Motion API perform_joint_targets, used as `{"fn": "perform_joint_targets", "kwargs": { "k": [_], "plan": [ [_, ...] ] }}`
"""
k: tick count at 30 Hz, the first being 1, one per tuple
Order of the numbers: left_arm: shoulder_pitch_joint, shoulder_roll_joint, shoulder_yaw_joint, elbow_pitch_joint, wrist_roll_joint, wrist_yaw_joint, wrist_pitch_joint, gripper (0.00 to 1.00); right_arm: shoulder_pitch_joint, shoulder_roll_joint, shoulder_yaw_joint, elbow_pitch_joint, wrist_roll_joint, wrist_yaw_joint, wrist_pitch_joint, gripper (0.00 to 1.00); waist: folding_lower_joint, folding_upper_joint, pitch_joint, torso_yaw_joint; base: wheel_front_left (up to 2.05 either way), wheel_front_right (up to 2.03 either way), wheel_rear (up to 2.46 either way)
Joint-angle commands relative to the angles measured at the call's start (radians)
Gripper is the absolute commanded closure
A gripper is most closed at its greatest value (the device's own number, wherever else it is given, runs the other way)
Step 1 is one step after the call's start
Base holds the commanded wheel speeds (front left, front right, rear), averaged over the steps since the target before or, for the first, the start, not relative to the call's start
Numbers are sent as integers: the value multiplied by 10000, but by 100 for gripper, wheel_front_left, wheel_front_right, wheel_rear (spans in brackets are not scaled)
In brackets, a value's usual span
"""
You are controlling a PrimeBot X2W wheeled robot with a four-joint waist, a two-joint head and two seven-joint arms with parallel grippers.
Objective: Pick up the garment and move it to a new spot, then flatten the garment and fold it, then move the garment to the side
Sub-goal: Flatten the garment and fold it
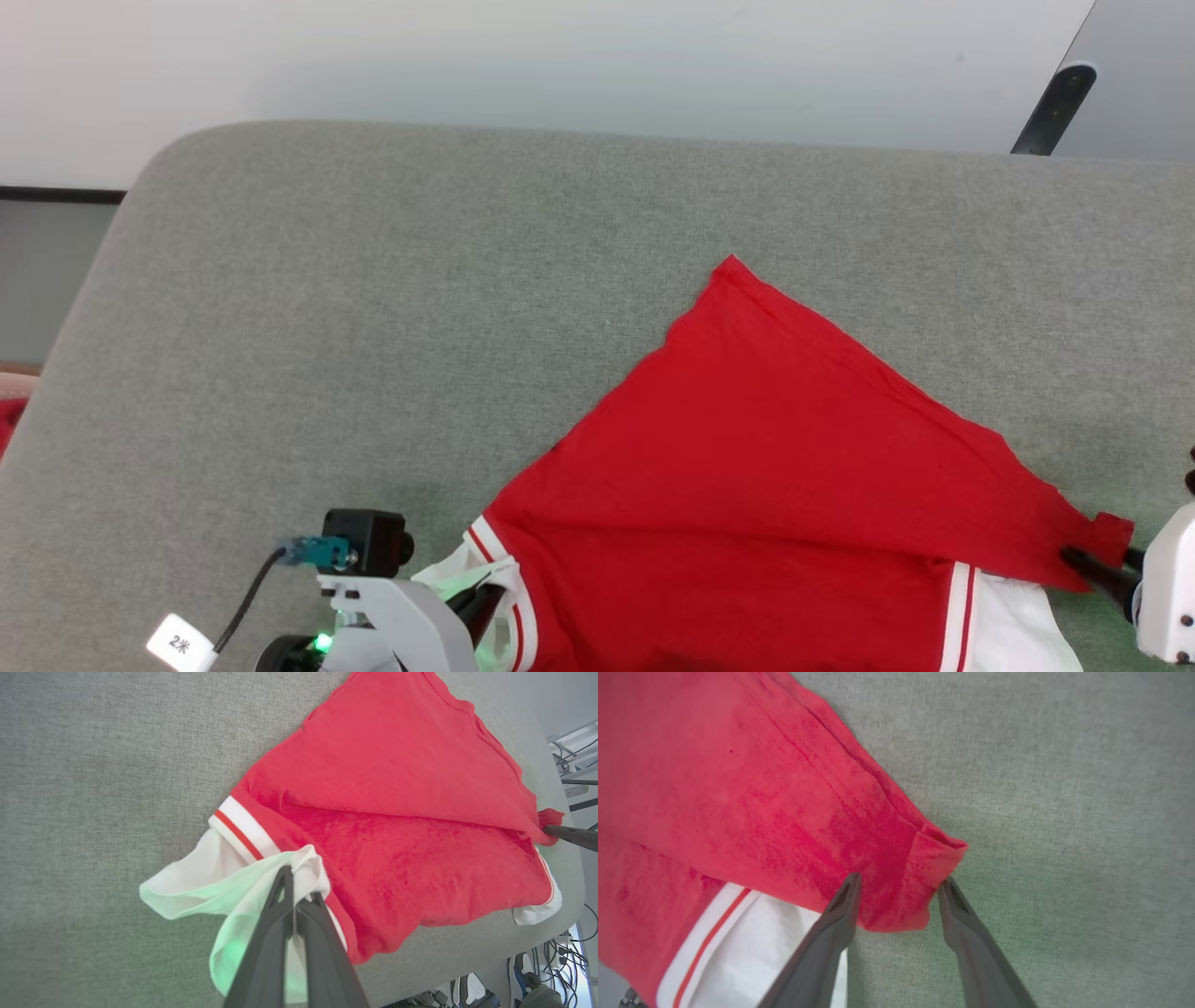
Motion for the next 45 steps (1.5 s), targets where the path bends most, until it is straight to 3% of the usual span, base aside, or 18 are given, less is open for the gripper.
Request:
{"fn": "perform_joint_targets", "kwargs": {
  "k": [1, 8, 16, 26, 31, 45],
  "plan": [
    [78, 14, -4, 5, 8, 48, -11, 100, 91, 4, -106, -168, -106, 38, -102, 0, 0, -1, -83, -8, 0, 0, 0],
    [272, 52, -40, -49, -12, 109, -26, 100, 234, 93, -421, -1501, -586, 38, -1058, 0, 0, -1, -375, 31, 0, 0, 0],
    [224, -38, -191, -128, 49, 101, 42, 100, -781, -169, 745, -2923, -1254, 38, -2357, 0, 0, -1, -512, 353, 0, 0, 0],
    [-93, -327, -458, 39, 132, -125, 169, 100, -3473, -149, 2515, -2332, -1961, 36, -3949, 0, 0, -1, -394, 1187, 0, 0, 0],
    [-415, -638, -693, 243, 235, -341, 259, 100, -4588, -340, 3022, -1189, -1708, 36, -3684, 0, 0, -1, -128, 1844, 0, 0, 0],
    [-1411, -1861, -1185, 1126, 451, -1085, 90, 100, -7209, -869, 4877, 2489, -175, 19, -549, 0, 0, -1, 1133, 3107, 0, 0, 0]
  ]
}}
